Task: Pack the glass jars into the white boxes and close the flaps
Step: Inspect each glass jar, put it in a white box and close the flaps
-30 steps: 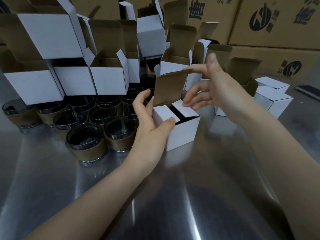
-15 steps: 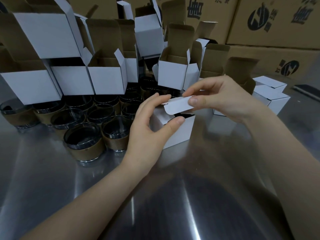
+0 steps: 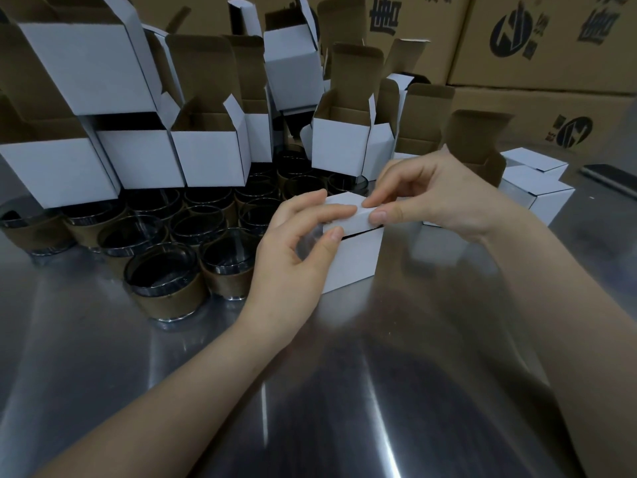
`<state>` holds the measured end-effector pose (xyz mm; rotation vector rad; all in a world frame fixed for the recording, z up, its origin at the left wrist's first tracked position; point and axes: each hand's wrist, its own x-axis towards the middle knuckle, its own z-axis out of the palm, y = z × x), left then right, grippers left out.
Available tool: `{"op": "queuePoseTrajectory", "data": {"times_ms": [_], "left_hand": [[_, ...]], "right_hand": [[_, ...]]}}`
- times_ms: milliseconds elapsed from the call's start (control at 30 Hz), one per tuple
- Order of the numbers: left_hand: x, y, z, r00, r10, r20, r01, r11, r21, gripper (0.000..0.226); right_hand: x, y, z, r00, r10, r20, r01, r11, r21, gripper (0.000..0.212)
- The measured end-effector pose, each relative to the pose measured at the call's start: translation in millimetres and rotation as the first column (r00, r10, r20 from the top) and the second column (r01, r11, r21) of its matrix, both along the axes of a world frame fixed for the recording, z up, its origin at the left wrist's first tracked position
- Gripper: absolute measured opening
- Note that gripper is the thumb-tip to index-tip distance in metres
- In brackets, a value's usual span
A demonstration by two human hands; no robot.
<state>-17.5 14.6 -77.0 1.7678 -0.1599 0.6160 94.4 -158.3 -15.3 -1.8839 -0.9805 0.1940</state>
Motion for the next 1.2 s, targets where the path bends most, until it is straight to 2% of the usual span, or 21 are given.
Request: {"op": "queuePoseTrajectory", "data": {"times_ms": [367, 700, 800, 1033, 1200], "left_hand": [[0, -1, 1, 0.999, -0.024, -0.026, 0.023, 0.999, -0.033, 0.028], [5, 3, -2, 0.999, -0.007, -0.039, 0.009, 0.999, 0.047, 0.031], [7, 4, -5, 0.998, 0.012, -0.056, -0.007, 0.997, 0.082, 0.030], [8, 6, -7, 0.998, 0.028, -0.059, -0.021, 0.992, 0.124, 0.027], [8, 4, -6, 0.998, 0.050, -0.042, -0.043, 0.987, 0.154, 0.025]], "right_hand": [[-2, 0, 2, 0.995, 0.008, -0.097, -0.013, 0.999, -0.052, 0.013], [-4, 0, 5, 0.990, 0.001, -0.138, -0.019, 0.992, -0.128, 0.012], [-6, 0, 6, 0.994, 0.004, -0.110, -0.026, 0.979, -0.202, 0.016], [-7, -1, 11, 0.999, -0.002, -0.046, -0.013, 0.944, -0.330, 0.009], [-10, 5, 10, 0.988, -0.045, 0.147, 0.095, 0.930, -0.354, 0.006]]}}
